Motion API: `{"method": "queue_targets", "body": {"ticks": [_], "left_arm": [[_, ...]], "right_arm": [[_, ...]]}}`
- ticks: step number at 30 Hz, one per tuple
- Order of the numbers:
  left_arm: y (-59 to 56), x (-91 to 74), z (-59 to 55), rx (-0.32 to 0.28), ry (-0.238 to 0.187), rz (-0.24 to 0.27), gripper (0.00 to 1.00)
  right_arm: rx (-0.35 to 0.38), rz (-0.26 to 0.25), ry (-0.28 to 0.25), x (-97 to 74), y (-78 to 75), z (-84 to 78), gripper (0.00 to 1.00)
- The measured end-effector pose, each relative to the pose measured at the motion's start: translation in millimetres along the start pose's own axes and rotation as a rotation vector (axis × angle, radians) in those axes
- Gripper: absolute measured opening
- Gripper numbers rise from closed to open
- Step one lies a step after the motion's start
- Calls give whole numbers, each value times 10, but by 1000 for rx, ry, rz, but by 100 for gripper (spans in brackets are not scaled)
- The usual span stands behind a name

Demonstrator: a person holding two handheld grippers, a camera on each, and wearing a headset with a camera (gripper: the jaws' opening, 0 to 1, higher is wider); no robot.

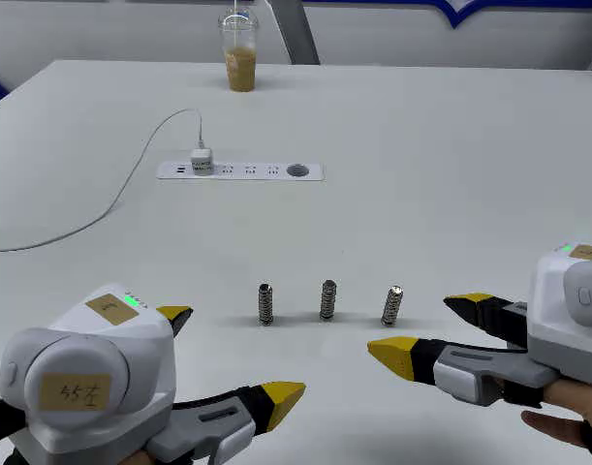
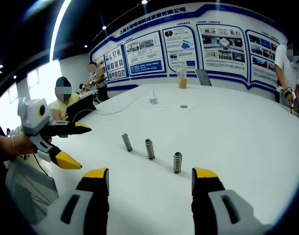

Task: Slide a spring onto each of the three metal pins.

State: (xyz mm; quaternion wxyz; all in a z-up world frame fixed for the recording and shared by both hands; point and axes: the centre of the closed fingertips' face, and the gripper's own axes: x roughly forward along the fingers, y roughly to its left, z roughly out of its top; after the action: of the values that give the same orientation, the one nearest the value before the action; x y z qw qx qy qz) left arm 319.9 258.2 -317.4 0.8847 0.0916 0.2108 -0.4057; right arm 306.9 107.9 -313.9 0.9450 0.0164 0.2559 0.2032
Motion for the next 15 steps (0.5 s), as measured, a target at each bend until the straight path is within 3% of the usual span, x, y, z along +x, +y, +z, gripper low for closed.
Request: {"method": "queue_targets", "body": {"ticks": [15], "left_arm": [[-2, -129, -51, -26, 0, 32, 82]], "right_arm": [[6, -6, -48, -147, 179, -1, 78]]}}
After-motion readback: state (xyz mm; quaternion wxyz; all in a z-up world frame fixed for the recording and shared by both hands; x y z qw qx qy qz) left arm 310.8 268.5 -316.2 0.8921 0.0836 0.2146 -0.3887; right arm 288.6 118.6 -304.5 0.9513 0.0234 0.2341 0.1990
